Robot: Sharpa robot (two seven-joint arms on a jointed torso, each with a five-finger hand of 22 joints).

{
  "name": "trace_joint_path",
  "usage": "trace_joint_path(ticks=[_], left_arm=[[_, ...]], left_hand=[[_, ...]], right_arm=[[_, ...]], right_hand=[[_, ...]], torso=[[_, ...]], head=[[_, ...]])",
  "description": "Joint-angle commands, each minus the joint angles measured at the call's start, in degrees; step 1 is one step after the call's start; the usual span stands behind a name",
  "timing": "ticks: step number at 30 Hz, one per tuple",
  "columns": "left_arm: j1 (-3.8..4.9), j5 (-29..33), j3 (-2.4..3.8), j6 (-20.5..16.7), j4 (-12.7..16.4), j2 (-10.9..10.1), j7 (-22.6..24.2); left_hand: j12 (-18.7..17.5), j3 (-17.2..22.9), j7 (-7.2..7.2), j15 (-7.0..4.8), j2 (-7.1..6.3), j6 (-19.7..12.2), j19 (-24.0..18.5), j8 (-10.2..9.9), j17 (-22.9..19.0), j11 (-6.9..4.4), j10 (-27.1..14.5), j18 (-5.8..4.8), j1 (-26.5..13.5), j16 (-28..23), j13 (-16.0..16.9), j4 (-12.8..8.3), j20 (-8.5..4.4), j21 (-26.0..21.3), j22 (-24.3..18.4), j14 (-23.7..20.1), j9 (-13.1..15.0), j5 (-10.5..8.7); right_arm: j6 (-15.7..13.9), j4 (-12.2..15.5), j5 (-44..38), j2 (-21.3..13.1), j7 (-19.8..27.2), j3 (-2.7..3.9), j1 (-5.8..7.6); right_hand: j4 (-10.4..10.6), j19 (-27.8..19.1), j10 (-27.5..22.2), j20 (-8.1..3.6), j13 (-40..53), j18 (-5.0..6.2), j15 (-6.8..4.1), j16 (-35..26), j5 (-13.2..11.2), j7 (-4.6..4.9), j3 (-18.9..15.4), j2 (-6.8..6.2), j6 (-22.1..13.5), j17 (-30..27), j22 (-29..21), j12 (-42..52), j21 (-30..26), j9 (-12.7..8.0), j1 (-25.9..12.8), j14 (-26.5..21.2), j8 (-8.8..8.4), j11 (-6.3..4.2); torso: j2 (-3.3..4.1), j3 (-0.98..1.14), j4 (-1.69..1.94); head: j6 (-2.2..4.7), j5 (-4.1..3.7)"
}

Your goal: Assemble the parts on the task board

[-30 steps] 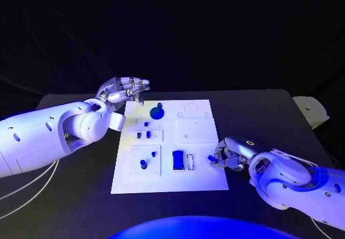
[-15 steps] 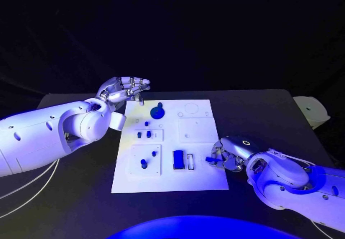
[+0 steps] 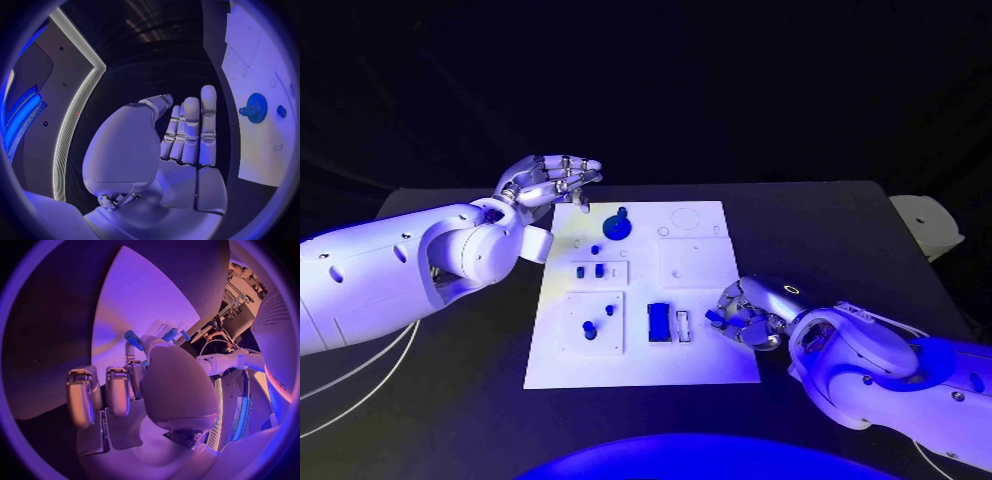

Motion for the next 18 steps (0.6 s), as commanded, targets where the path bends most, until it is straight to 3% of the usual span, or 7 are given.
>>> trace_joint_path(ticks=[1,11,18], left_arm=[[0.03,0.22,0.04,0.65,0.19,0.11,0.28],[0.03,0.22,0.04,0.96,0.21,0.22,0.35],[0.03,0.22,0.04,0.99,0.2,0.22,0.35]], left_hand=[[0.26,0.39,0.06,0.08,0.01,-0.32,-0.11,0.31,-0.06,0.14,-0.38,0.88,-0.67,0.24,0.05,0.06,0.46,-0.36,-0.07,-0.46,-0.02,0.15],[0.26,0.39,0.06,0.08,0.01,-0.32,-0.11,0.31,-0.06,0.14,-0.38,0.88,-0.67,0.24,0.05,0.06,0.46,-0.36,-0.07,-0.46,-0.02,0.15],[0.31,0.47,0.05,0.08,0.05,-0.34,-0.11,0.34,-0.09,0.14,-0.44,0.89,-0.64,0.25,0.05,-0.01,0.45,-0.36,-0.07,-0.47,-0.02,0.17]], right_arm=[[-2.6,0.1,6.04,1.09,-0.27,0.0,0.06],[-2.34,-1.59,11.53,4.47,0.32,0.0,-0.15],[-2.62,-2.43,12.87,5.86,0.61,0.0,-0.26]], right_hand=[[-5.86,5.99,0.41,-0.1,5.57,-0.39,-0.15,-0.11,-0.61,-0.23,6.3,-0.42,-0.06,8.56,15.07,0.19,0.25,2.6,-0.98,4.7,1.93,0.31],[-5.41,5.99,0.56,-0.08,5.81,-0.39,-0.15,-0.17,-0.54,-0.25,7.54,-0.84,0.22,8.46,15.07,0.46,0.25,3.01,-4.49,4.68,2.27,0.3],[-4.7,5.99,0.97,-0.14,6.43,-0.39,-0.24,-0.03,-1.26,-0.45,8.01,-0.76,0.88,8.8,15.07,1.34,0.25,3.26,-7.68,4.76,2.63,0.18]], torso=[[0.04,0.01,-0.1],[0.04,0.04,0.08],[0.03,0.04,-0.05]], head=[[-0.02,-0.01],[-0.21,0.03],[-0.2,0.17]])
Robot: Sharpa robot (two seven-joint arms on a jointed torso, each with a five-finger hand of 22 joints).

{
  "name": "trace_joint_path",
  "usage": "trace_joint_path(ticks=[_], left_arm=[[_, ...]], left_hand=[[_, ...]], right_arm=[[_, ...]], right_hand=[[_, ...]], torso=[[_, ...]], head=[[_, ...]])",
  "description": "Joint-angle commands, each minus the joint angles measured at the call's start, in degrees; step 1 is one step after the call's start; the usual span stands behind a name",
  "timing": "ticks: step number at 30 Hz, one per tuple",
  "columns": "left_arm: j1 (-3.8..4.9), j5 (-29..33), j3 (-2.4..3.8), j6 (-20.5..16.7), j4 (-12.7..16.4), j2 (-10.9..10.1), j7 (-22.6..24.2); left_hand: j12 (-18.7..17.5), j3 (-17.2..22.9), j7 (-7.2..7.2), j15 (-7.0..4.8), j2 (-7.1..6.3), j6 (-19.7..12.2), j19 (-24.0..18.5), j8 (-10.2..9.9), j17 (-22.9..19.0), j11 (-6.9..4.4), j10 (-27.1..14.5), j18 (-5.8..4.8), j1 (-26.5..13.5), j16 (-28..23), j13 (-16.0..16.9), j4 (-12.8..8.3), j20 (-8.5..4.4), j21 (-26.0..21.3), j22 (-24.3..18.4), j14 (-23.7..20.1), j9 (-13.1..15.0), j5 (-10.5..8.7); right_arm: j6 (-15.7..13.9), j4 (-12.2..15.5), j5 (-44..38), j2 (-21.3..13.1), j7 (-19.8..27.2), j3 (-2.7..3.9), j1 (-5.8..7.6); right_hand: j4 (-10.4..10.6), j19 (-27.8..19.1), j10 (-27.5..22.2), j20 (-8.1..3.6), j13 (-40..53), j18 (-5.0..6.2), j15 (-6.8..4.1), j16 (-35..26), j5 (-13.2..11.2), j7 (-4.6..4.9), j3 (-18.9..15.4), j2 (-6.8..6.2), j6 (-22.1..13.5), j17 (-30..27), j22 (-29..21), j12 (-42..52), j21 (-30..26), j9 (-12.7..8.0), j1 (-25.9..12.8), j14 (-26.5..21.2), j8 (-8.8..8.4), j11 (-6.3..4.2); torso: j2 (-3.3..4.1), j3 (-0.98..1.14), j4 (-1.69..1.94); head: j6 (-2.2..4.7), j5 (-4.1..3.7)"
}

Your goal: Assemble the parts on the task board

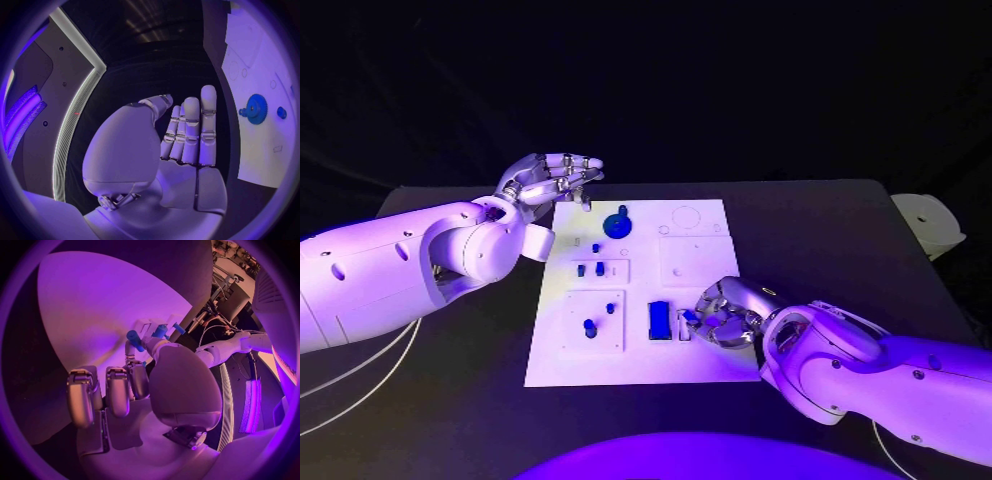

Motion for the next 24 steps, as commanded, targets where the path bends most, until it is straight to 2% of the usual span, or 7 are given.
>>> trace_joint_path(ticks=[1,12,13,15,23,24], left_arm=[[0.03,0.21,0.04,0.95,0.16,0.12,0.37],[0.03,0.21,0.04,0.92,0.2,0.04,0.33],[0.03,0.21,0.04,0.92,0.2,0.03,0.32],[0.03,0.21,0.04,0.92,0.19,0.04,0.32],[0.03,0.21,0.04,0.93,0.2,0.02,0.3],[0.03,0.21,0.04,0.91,0.2,0.02,0.3]], left_hand=[[0.31,0.47,0.08,0.08,0.05,-0.32,-0.11,0.34,-0.1,0.13,-0.44,0.89,-0.64,0.25,0.06,-0.01,0.45,-0.36,-0.08,-0.47,-0.02,0.17],[0.36,0.56,0.08,0.07,0.1,-0.34,-0.11,0.36,-0.12,0.13,-0.5,0.89,-0.6,0.27,0.06,-0.07,0.45,-0.36,-0.07,-0.49,-0.02,0.18],[0.36,0.56,0.08,0.07,0.1,-0.34,-0.11,0.36,-0.12,0.13,-0.5,0.89,-0.6,0.27,0.06,-0.07,0.45,-0.36,-0.07,-0.49,-0.02,0.18],[0.36,0.56,0.08,0.07,0.1,-0.34,-0.11,0.36,-0.12,0.13,-0.5,0.89,-0.6,0.27,0.06,-0.07,0.45,-0.36,-0.07,-0.49,-0.02,0.18],[0.36,0.56,0.08,0.07,0.1,-0.34,-0.11,0.36,-0.12,0.13,-0.5,0.89,-0.6,0.27,0.06,-0.07,0.45,-0.36,-0.07,-0.49,-0.02,0.18],[0.36,0.56,0.08,0.07,0.1,-0.34,-0.11,0.36,-0.12,0.13,-0.5,0.89,-0.6,0.27,0.06,-0.07,0.45,-0.36,-0.07,-0.49,-0.02,0.18]], right_arm=[[-0.39,-0.42,2.43,0.58,0.51,0.0,-0.09],[0.83,-1.62,2.75,1.78,0.38,0.0,-0.11],[1.02,-1.69,2.76,1.87,0.35,0.0,-0.11],[1.35,-1.79,2.76,2.02,0.31,0.0,-0.11],[1.87,-2.09,2.48,2.32,0.13,-0.01,-0.11],[1.86,-2.12,2.36,2.35,0.1,-0.01,-0.11]], right_hand=[[-0.26,5.99,1.05,-0.17,6.41,-0.39,-0.27,-0.01,-0.16,-0.57,0.48,0.05,1.09,8.86,15.09,0.31,0.25,3.29,-0.79,4.77,1.88,0.13],[0.13,5.99,1.42,-0.3,6.99,-0.39,-0.41,0.09,-0.86,-0.74,0.25,-0.31,1.73,9.09,15.09,1.1,0.25,3.47,-3.71,4.82,2.21,-0.02],[0.09,5.99,1.49,-0.33,7.11,-0.39,-0.48,0.09,1.08,-0.79,-0.27,-0.6,1.85,9.1,15.09,1.24,0.25,3.55,-4.78,4.82,2.31,-0.06],[0.13,5.99,1.53,-0.38,7.2,-0.39,-0.47,0.12,1.58,-0.79,-0.69,-0.68,1.93,9.16,15.09,1.34,0.25,3.6,-5.44,4.84,2.37,-0.06],[0.51,5.99,1.57,-0.36,7.34,-0.39,-0.42,0.12,0.03,-0.71,-2.73,-0.83,2.09,9.18,15.09,1.41,0.25,3.62,-8.39,4.84,2.38,0.01],[0.52,5.99,1.56,-0.35,7.34,-0.39,-0.4,0.12,0.48,-0.71,-3.39,-0.96,2.12,9.17,15.09,1.37,0.25,3.61,-9.12,4.83,2.36,0.02]], torso=[[0.01,0.01,-0.03],[-0.02,0.03,-0.04],[-0.02,0.03,-0.04],[-0.02,0.02,-0.05],[-0.03,0.0,-0.06],[-0.01,0.01,-0.06]], head=[[0.05,0.08],[-0.16,0.27],[-0.16,0.27],[-0.18,0.29],[-0.33,0.27],[-0.33,0.29]])
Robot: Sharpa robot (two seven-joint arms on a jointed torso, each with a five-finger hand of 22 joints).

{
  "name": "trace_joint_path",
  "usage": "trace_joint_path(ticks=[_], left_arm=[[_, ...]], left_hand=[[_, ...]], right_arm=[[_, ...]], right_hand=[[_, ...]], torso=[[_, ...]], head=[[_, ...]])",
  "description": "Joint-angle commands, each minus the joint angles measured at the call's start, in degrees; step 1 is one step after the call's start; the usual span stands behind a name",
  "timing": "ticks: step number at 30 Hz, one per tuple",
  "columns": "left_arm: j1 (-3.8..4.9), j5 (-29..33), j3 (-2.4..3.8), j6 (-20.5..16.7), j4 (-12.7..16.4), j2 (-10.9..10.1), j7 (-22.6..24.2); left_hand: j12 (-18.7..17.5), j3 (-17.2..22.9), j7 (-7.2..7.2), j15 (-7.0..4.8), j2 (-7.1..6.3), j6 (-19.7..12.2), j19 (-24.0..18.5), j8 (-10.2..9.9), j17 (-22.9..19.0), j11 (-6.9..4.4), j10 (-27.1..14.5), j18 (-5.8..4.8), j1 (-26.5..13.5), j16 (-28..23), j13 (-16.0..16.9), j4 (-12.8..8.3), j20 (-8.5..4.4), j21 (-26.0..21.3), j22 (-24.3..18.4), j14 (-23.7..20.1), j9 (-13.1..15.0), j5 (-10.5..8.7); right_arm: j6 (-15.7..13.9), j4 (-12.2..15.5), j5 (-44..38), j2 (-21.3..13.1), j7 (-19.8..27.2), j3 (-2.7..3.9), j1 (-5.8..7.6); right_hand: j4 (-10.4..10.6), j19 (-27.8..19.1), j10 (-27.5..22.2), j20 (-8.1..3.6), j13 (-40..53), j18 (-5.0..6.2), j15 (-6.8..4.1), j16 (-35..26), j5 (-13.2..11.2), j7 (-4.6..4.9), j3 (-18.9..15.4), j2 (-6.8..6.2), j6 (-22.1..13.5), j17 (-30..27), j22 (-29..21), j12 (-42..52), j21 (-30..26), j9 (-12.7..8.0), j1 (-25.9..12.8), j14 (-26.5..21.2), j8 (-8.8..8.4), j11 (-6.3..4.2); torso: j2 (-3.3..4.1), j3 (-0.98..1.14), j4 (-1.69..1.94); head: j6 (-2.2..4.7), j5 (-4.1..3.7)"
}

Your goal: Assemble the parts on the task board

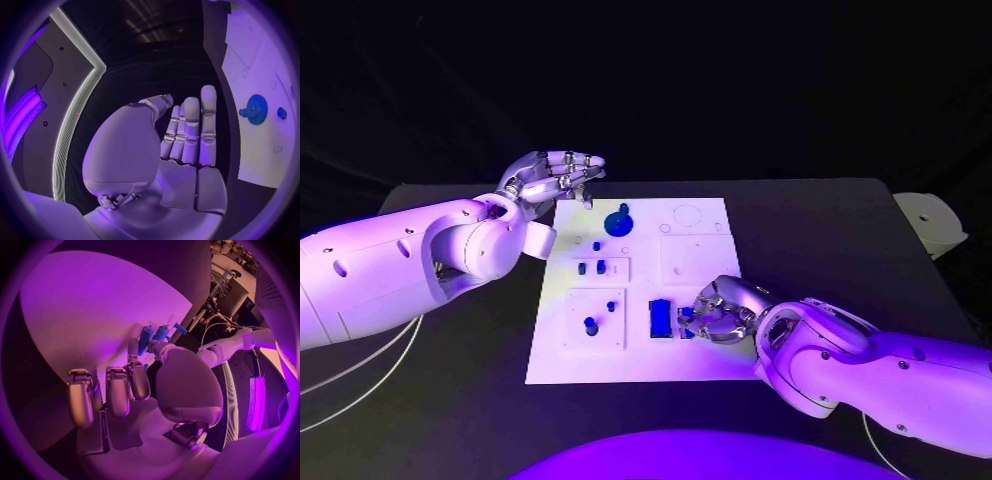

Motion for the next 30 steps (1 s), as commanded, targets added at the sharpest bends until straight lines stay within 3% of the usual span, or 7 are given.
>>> trace_joint_path(ticks=[1,7,11,18,24,28,30], left_arm=[[0.03,0.21,0.04,0.86,0.17,0.06,0.31],[0.03,0.21,0.04,0.84,0.17,0.05,0.3],[0.03,0.21,0.04,0.82,0.17,0.04,0.29],[0.03,0.21,0.04,0.8,0.14,0.05,0.29],[0.03,0.21,0.04,0.77,0.12,0.03,0.28],[0.03,0.21,0.04,0.76,0.12,-0.05,0.29],[0.03,0.21,0.04,0.75,0.12,-0.07,0.29]], left_hand=[[0.36,0.32,0.08,0.07,0.1,-0.34,-0.11,0.36,-0.08,-0.08,-0.29,0.89,-0.6,0.27,0.07,0.17,0.45,-0.36,-0.07,-0.49,-0.02,0.18],[0.43,0.39,0.1,0.07,0.14,-0.37,-0.11,0.39,-0.11,-0.06,-0.35,0.88,-0.63,0.28,0.07,0.13,0.45,-0.35,-0.07,-0.51,-0.02,0.18],[0.43,0.39,0.1,0.07,0.14,-0.37,-0.11,0.39,-0.11,-0.06,-0.35,0.88,-0.63,0.28,0.07,0.13,0.45,-0.35,-0.07,-0.51,-0.02,0.18],[0.43,0.39,0.1,0.07,0.14,-0.37,-0.11,0.39,-0.11,-0.06,-0.35,0.88,-0.63,0.28,0.07,0.13,0.45,-0.35,-0.07,-0.51,-0.02,0.18],[0.43,0.39,0.1,0.07,0.14,-0.37,-0.11,0.39,-0.11,-0.06,-0.35,0.88,-0.63,0.28,0.07,0.13,0.45,-0.35,-0.07,-0.51,-0.02,0.18],[0.43,0.39,0.1,0.07,0.14,-0.37,-0.11,0.39,-0.11,-0.06,-0.35,0.88,-0.63,0.28,0.07,0.13,0.45,-0.35,-0.07,-0.51,-0.02,0.18],[0.43,0.39,0.1,0.07,0.14,-0.37,-0.11,0.39,-0.11,-0.06,-0.35,0.88,-0.63,0.28,0.07,0.13,0.45,-0.35,-0.07,-0.51,-0.02,0.18]], right_arm=[[1.35,-0.02,-0.36,0.19,0.04,-0.02,-0.08],[1.35,-0.21,-0.92,0.28,-0.09,-0.02,-0.08],[1.06,-0.31,-1.28,0.31,-0.04,-0.02,-0.08],[0.94,-0.24,-1.72,0.15,0.15,-0.02,-0.09],[1.17,0.24,-1.89,-0.64,0.96,-0.03,-0.15],[1.34,0.57,-2.28,-1.44,1.73,-0.03,-0.27],[1.46,0.53,-2.47,-1.6,1.9,-0.03,-0.32]], right_hand=[[0.01,5.99,1.56,-0.35,7.37,-0.39,-0.4,0.13,0.35,0.47,-1.14,-0.2,-0.11,9.15,15.05,0.11,0.25,-0.23,-1.45,4.84,-0.31,0.03],[0.13,5.99,1.5,-0.31,7.36,-0.39,-0.36,0.05,0.45,0.52,-4.06,-0.36,-0.07,8.99,15.05,-0.05,0.25,-0.34,-4.3,4.8,-0.49,0.09],[0.16,5.99,1.4,-0.31,7.28,-0.39,-0.38,0.0,-2.25,0.44,-6.55,-0.21,-0.09,8.9,15.05,-0.3,0.25,-0.39,-6.11,4.78,-0.59,0.03],[0.13,5.99,1.36,-0.32,7.24,-0.39,-0.4,-0.04,-2.93,0.42,-7.15,-0.18,-0.12,8.83,15.05,-0.4,0.25,-0.39,-6.27,4.76,-0.61,0.03],[-0.7,5.99,1.35,-0.37,7.29,-0.39,-0.44,-0.04,-2.79,0.4,-7.53,-0.18,-0.28,8.86,15.05,-0.44,0.25,-0.39,-2.84,4.77,-0.69,-0.01],[-1.51,5.99,1.27,-0.35,7.24,-0.39,-0.42,-0.03,-5.75,0.41,-7.81,-0.26,-0.38,8.91,15.05,-0.64,0.25,-0.48,1.37,4.78,-0.83,0.01],[-1.79,5.99,1.25,-0.34,7.23,-0.39,-0.42,-0.01,-8.42,0.42,-7.8,-0.15,-0.4,8.97,15.05,-0.71,0.25,-0.57,3.09,4.79,-0.93,0.0]], torso=[[0.04,0.0,0.01],[-0.01,-0.02,0.05],[0.04,0.0,0.01],[-0.01,0.02,-0.01],[0.0,0.03,0.0],[0.03,0.06,-0.06],[0.03,0.06,-0.11]], head=[[0.01,0.01],[-0.1,0.03],[-0.06,0.06],[-0.13,0.07],[-0.18,0.03],[-0.26,0.11],[-0.24,0.13]])
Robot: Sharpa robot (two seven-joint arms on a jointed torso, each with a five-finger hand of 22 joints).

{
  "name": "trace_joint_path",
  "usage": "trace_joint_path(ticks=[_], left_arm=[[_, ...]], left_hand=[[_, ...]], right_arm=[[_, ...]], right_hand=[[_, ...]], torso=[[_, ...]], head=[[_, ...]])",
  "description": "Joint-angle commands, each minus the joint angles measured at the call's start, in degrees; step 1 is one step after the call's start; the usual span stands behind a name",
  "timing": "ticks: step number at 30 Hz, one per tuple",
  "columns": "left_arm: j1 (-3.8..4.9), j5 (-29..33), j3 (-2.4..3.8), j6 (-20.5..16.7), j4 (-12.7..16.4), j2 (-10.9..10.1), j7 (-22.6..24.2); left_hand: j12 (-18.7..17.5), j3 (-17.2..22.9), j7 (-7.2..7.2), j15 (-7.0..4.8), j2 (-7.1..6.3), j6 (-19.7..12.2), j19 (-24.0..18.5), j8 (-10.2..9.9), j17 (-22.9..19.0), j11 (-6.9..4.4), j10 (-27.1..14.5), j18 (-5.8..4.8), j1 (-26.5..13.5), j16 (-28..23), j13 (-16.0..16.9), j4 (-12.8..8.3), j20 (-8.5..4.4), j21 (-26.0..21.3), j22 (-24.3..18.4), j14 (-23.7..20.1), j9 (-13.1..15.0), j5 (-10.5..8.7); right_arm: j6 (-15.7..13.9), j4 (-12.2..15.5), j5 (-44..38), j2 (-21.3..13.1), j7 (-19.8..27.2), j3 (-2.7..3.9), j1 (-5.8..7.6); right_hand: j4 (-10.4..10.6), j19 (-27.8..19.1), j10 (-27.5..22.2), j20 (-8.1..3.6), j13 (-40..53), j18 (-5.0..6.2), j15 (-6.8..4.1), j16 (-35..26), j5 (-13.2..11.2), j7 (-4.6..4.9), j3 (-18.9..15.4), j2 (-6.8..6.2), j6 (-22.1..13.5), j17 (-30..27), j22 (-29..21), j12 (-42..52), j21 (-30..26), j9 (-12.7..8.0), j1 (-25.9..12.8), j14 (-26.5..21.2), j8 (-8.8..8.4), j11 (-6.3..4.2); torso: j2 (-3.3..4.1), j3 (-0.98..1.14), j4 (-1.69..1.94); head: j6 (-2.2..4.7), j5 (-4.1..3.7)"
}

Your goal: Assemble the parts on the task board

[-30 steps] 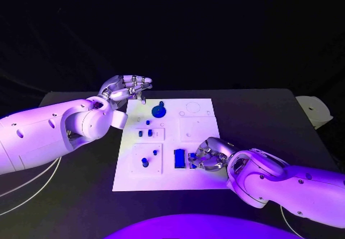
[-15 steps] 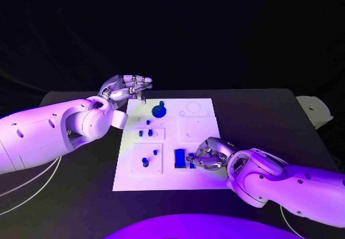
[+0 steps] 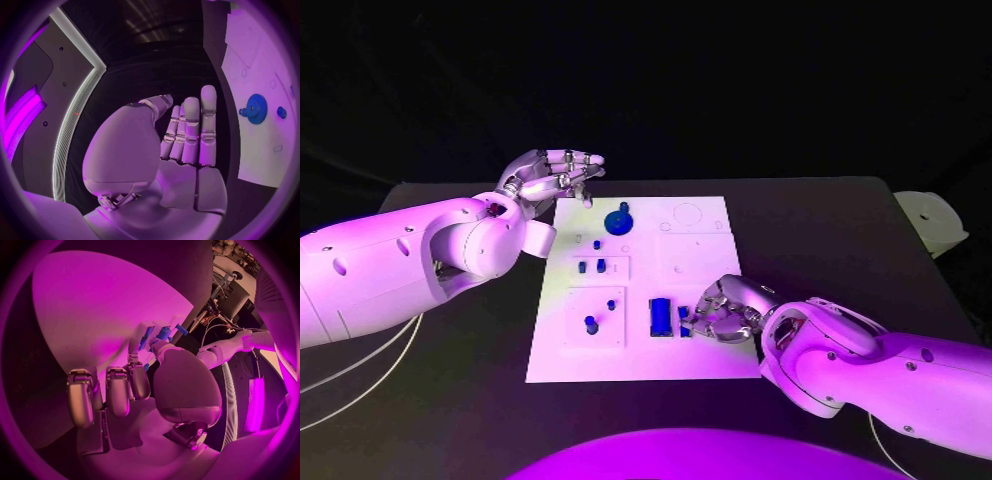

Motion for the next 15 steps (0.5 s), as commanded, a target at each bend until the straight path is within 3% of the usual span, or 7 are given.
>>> trace_joint_path(ticks=[1,5,15], left_arm=[[0.03,0.21,0.04,0.75,0.13,0.01,0.34],[0.03,0.21,0.04,0.78,0.13,0.03,0.34],[0.03,0.21,0.04,0.77,0.09,0.04,0.34]], left_hand=[[0.21,0.23,0.09,0.07,0.14,-0.37,-0.11,0.4,-0.05,-0.06,-0.36,0.89,-0.63,0.29,0.08,-0.03,0.44,-0.35,-0.07,-0.51,-0.02,0.18],[0.21,0.23,0.09,0.07,0.14,-0.37,-0.11,0.4,-0.05,-0.06,-0.36,0.89,-0.63,0.29,0.08,-0.03,0.44,-0.35,-0.07,-0.51,-0.02,0.18],[0.21,0.23,0.09,0.07,0.14,-0.37,-0.11,0.4,-0.05,-0.06,-0.36,0.89,-0.63,0.29,0.08,-0.03,0.44,-0.35,-0.07,-0.51,-0.02,0.18]], right_arm=[[1.17,0.07,-1.54,-0.27,1.49,-0.01,-0.17],[1.37,-0.15,-2.47,-0.23,1.54,-0.02,-0.26],[0.33,-0.55,-4.45,0.35,0.93,-0.03,-0.43]], right_hand=[[-0.9,5.99,1.24,-0.34,7.26,-0.39,-0.43,-0.03,-3.4,0.24,0.19,0.08,-0.24,8.96,15.07,-0.32,0.25,-0.21,2.86,4.78,-0.47,-0.01],[-1.32,5.99,1.22,-0.33,7.27,-0.39,-0.42,-0.01,-4.54,0.23,0.16,-0.14,-0.22,9.03,15.07,-0.35,0.25,-0.32,4.47,4.8,-0.58,-0.02],[-1.28,5.99,1.22,-0.33,7.26,-0.39,-0.42,-0.01,-4.73,0.27,0.04,-0.22,-0.15,9.04,15.07,-0.38,0.25,-0.39,4.9,4.8,-0.62,-0.01]], torso=[[0.01,0.01,-0.13],[0.0,0.02,-0.09],[0.03,-0.02,0.01]], head=[[-0.02,0.08],[-0.03,0.02],[-0.05,-0.11]])
